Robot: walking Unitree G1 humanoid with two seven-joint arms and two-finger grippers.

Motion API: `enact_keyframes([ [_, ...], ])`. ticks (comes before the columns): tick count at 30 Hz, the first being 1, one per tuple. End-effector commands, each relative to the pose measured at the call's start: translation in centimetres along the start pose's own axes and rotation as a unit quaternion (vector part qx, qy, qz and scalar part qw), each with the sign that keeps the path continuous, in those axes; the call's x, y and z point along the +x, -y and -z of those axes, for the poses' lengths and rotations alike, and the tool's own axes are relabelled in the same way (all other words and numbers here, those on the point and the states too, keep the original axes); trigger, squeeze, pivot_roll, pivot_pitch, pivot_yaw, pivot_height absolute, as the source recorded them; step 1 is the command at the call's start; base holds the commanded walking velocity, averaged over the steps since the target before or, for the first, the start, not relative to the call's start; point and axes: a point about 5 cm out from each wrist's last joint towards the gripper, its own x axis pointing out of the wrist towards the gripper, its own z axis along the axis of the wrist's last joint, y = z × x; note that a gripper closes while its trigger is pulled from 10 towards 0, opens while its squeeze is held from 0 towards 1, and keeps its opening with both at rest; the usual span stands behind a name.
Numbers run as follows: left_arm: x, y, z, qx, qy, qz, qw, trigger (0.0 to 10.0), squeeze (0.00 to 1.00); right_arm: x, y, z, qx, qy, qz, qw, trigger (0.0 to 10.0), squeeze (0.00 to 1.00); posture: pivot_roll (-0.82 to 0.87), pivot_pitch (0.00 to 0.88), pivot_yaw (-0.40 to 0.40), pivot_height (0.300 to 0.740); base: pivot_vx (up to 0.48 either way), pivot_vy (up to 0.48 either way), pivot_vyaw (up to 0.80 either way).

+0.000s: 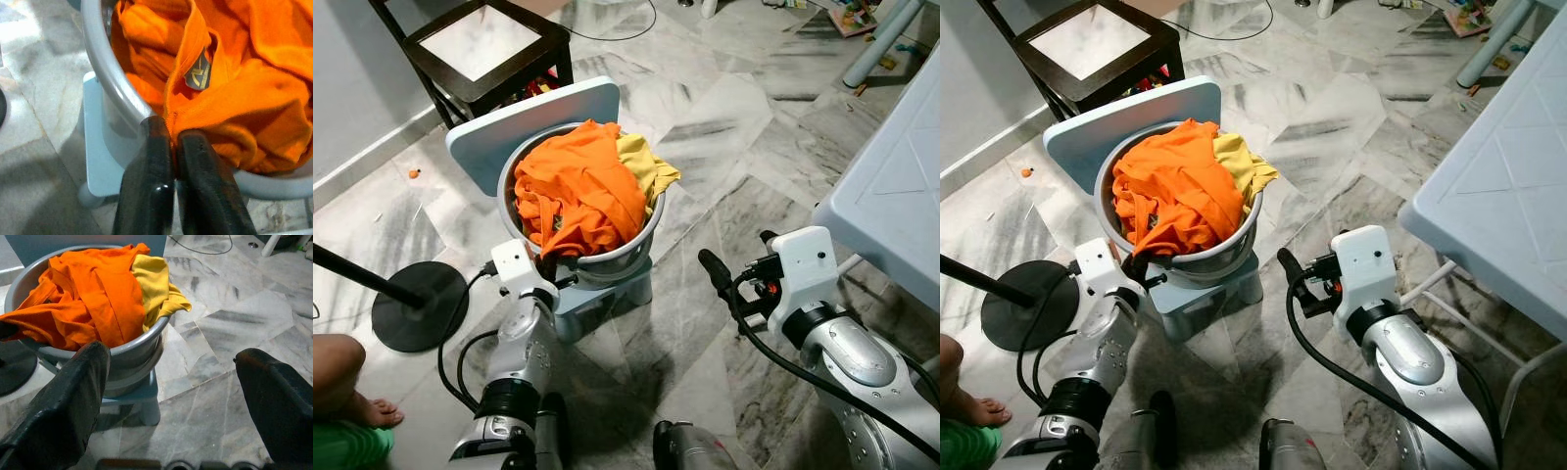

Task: Hang hanger

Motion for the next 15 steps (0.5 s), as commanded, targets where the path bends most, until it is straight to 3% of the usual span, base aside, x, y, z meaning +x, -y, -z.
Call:
enact_keyframes([
  [1,-0.1,-0.3,0.4,0.003,-0.011,-0.006,1.000,0.0,0.00,0.0,-0.1,0.3,0.002,-0.004,0.002,1.000,10.0,0.00,-0.27,0.308,-0.025,0.740,0.000,0.000,0.00],
  [8,-0.1,-0.4,0.1,0.007,-0.007,-0.004,1.000,0.0,0.00,0.3,-0.1,0.2,0.002,0.000,0.002,1.000,10.0,0.00,-0.27,0.302,-0.022,0.740,0.000,0.000,0.00],
  [12,-0.2,-0.8,-1.0,0.094,0.022,-0.012,0.995,0.0,0.00,0.7,-0.2,0.3,0.008,0.005,0.004,1.000,10.0,0.00,-0.24,0.284,-0.012,0.740,0.000,0.000,0.00],
  [15,-0.2,-0.6,-1.6,0.123,0.036,-0.001,0.992,0.0,0.00,1.1,-0.5,0.4,0.013,0.008,0.004,1.000,10.0,0.00,-0.22,0.268,-0.001,0.740,0.000,0.000,0.00],
])
